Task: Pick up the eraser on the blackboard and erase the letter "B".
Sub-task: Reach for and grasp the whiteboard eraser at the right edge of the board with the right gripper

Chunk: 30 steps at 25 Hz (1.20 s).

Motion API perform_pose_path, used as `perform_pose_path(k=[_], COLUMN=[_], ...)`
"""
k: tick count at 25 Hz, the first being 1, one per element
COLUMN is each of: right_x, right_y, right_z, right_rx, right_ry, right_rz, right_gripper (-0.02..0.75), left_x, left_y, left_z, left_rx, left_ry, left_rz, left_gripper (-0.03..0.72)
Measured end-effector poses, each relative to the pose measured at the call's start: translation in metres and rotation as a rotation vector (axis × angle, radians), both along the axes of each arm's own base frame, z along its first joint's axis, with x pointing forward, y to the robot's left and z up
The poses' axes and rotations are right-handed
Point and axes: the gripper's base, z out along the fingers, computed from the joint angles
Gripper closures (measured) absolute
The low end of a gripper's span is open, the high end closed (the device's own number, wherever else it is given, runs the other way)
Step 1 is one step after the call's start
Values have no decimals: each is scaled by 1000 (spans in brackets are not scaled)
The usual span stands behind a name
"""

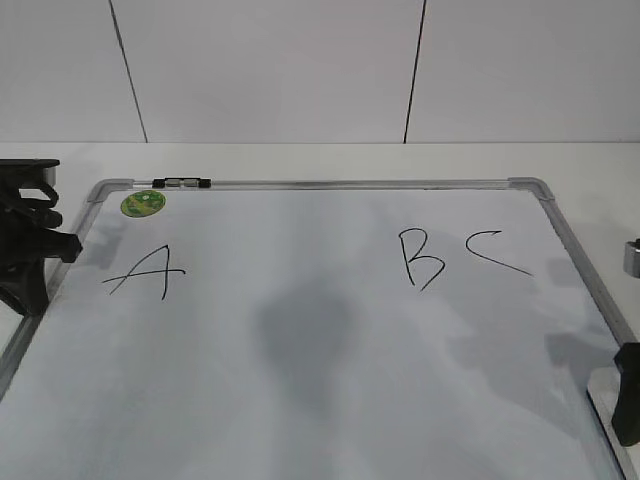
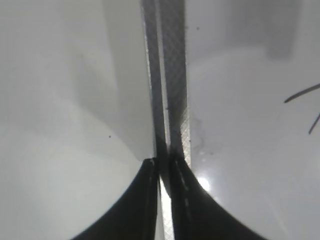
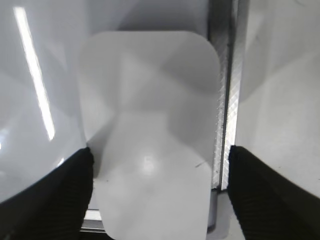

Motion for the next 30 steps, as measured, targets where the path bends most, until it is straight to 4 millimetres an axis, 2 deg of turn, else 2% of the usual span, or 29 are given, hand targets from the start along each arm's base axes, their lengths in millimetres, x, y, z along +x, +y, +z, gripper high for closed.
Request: perform_pose_path(k=[24, 30], right_x=[5, 7], right_y=[2, 2], right_z=[-5, -15], right_rx=[22, 20], right_ry=[26, 68], right_rz=[-19, -20], right_gripper=[91, 91], left_x=[1, 1], left_y=[0, 0], left_z=[0, 0], left_rx=[-1, -1], left_ry=[-11, -11], left_rz=[1, 1], left_gripper=[649, 648])
